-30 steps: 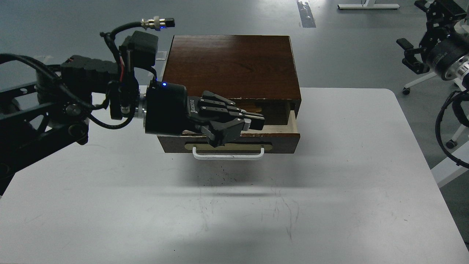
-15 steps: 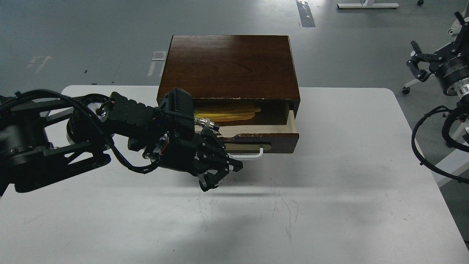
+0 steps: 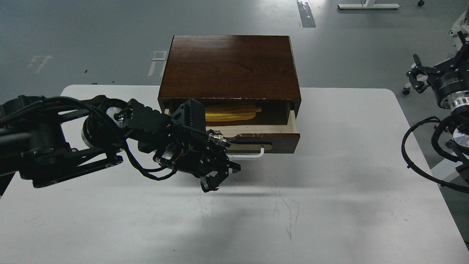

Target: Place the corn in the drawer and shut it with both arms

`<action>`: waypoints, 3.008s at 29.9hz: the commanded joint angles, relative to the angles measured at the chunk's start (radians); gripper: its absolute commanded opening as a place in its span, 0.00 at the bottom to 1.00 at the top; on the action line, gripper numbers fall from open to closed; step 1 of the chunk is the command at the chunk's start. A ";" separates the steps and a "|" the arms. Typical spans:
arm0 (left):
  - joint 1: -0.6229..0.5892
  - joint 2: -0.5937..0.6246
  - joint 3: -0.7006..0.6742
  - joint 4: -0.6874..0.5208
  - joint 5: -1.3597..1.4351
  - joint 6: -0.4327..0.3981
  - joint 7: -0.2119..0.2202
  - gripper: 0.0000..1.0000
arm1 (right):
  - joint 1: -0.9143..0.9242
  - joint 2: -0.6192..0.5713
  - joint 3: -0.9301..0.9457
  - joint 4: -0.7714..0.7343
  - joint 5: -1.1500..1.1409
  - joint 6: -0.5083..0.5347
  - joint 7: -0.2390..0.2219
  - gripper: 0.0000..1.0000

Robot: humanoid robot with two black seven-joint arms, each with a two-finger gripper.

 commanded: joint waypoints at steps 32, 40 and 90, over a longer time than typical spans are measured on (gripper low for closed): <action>-0.038 -0.036 0.035 0.169 0.000 0.000 0.010 0.00 | 0.003 -0.007 0.006 -0.032 0.001 0.000 0.002 1.00; -0.038 -0.036 0.037 0.249 0.000 0.000 0.010 0.00 | 0.004 -0.009 0.006 -0.031 0.001 0.000 0.002 1.00; -0.068 -0.072 0.028 0.271 0.000 0.000 -0.008 0.00 | -0.005 -0.024 0.006 -0.032 0.001 0.000 0.003 1.00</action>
